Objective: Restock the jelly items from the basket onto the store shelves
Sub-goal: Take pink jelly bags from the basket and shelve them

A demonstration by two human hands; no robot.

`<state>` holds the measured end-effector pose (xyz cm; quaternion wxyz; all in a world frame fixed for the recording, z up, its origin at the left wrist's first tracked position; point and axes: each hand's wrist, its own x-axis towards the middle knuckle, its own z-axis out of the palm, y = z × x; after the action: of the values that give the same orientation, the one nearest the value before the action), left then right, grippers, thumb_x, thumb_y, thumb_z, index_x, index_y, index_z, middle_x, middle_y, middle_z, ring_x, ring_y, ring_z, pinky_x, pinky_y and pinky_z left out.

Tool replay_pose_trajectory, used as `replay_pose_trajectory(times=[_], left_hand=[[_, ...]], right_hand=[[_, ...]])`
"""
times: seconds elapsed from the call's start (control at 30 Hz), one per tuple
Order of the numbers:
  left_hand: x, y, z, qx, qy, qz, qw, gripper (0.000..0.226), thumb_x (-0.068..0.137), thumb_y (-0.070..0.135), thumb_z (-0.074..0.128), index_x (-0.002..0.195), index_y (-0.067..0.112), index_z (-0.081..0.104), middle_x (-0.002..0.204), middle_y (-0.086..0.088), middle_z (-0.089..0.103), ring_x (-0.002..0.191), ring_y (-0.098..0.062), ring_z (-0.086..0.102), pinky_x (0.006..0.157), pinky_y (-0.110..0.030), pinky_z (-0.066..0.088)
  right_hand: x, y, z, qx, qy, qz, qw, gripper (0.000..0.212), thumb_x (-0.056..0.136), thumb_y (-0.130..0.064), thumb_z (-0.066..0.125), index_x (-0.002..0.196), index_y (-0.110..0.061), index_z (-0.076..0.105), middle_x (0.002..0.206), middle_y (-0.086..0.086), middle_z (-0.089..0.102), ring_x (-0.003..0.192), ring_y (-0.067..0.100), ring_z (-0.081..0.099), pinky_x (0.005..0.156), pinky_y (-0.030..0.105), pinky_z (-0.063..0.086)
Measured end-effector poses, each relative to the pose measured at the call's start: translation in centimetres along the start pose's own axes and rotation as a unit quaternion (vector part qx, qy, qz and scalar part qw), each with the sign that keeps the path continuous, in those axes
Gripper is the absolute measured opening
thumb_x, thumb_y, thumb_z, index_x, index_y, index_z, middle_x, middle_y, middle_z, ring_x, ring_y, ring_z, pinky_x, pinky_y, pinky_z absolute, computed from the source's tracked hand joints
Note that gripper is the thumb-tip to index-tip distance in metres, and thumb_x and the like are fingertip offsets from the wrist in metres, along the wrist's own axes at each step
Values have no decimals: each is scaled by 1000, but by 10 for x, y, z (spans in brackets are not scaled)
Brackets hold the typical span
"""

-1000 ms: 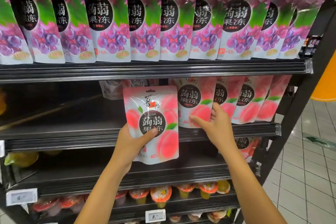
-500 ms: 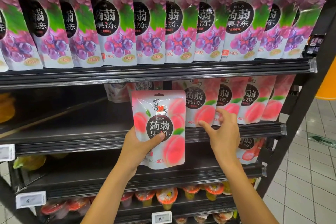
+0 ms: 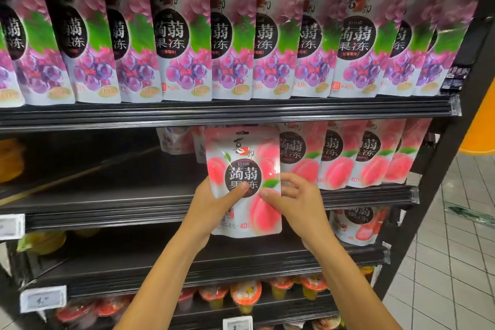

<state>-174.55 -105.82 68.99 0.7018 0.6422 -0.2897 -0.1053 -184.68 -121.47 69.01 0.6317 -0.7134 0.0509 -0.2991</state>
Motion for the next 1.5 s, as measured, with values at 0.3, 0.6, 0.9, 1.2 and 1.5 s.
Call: replay_pose_trajectory(times=[0.3, 0.6, 0.9, 1.2, 1.5], left_hand=[[-12, 7, -2, 216, 127, 134, 959, 42, 90, 35, 64, 125, 33, 41, 123, 14, 37, 115, 4, 37, 91, -1, 30], [-19, -5, 23, 307, -2, 74, 949, 55, 96, 34, 55, 145, 45, 32, 154, 23, 14, 142, -11, 27, 110, -42, 40], [-19, -10, 30, 321, 2, 91, 943, 57, 96, 34, 55, 148, 39, 31, 155, 23, 9, 144, -6, 21, 114, -34, 36], [-20, -17, 29, 327, 48, 134, 934, 44, 95, 26, 56, 137, 36, 47, 151, 18, 25, 140, 4, 21, 107, -9, 24], [-68, -49, 0, 205, 119, 137, 962, 24, 91, 1, 55, 96, 21, 68, 95, 11, 68, 94, -7, 63, 85, -18, 50]], right_hand=[[34, -10, 14, 11, 116, -20, 993, 33, 79, -12, 80, 110, -14, 69, 79, 1, 77, 79, 17, 75, 80, 36, 59], [31, 3, 28, -59, 148, -79, 984, 32, 90, -10, 69, 97, -40, 61, 85, -33, 69, 87, -16, 63, 72, 2, 47], [18, 16, 10, -209, 206, -93, 951, 24, 87, -11, 72, 111, -15, 70, 83, -13, 66, 72, -3, 62, 66, 2, 45], [9, 23, 8, -198, 214, -105, 951, 25, 86, -10, 73, 109, -17, 69, 85, -12, 68, 76, 1, 62, 64, 7, 47], [-47, 61, 38, -196, 166, -63, 964, 17, 89, -20, 70, 105, -23, 67, 81, -12, 66, 63, 10, 58, 61, 15, 46]])
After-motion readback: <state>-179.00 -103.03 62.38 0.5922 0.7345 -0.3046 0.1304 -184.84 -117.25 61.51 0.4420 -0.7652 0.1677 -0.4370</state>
